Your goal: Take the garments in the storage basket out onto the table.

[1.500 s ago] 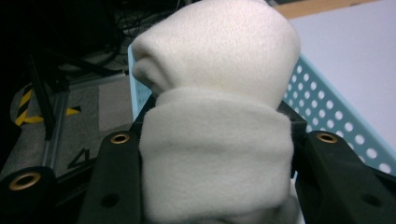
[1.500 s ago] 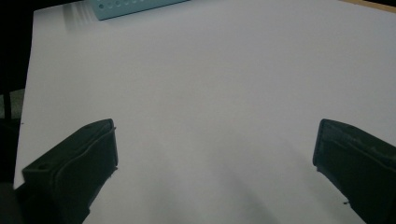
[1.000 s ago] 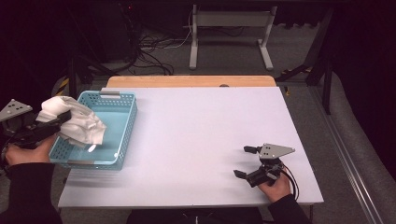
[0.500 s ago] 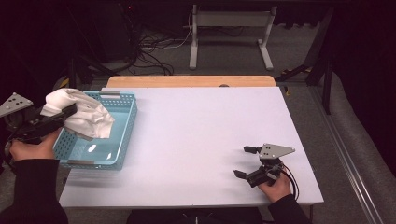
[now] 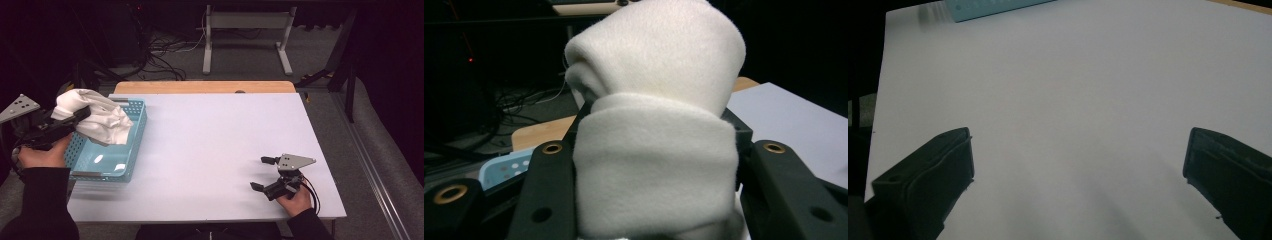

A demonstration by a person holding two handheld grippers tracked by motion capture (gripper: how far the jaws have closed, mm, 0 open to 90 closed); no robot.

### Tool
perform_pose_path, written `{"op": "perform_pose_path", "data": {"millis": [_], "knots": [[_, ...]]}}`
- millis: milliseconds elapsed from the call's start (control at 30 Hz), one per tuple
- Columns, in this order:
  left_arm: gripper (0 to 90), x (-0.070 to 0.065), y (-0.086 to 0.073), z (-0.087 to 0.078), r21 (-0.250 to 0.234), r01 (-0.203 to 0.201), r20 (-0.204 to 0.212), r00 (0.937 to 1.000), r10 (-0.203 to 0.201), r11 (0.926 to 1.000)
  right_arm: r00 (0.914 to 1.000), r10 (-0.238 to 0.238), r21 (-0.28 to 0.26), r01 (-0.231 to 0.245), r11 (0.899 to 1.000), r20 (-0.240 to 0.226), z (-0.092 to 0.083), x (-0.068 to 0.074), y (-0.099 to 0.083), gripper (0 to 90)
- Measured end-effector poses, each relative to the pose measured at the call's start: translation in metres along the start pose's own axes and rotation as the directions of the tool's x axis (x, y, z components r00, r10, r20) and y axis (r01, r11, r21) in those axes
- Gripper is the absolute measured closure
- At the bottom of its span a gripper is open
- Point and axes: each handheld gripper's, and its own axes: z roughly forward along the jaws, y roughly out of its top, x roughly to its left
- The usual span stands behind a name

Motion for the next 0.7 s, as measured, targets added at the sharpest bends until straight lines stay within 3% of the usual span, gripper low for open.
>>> {"op": "perform_pose_path", "data": {"millis": [467, 700], "knots": [[51.3, -0.025, 0.009, 0.022, -0.015, -0.027, 0.079, 0.9965, 0.028, 0.9995, 1.0, 0.0, -0.001, 0.0, 1.0, -0.002, 0.0, 0.0, 0.0, 0.7], [51.2, -0.044, 0.012, 0.041, -0.033, -0.035, 0.135, 0.9901, 0.039, 0.9989, 1.0, -0.002, -0.003, 0.002, 1.0, -0.003, -0.001, 0.0, 0.0, 0.7]]}}
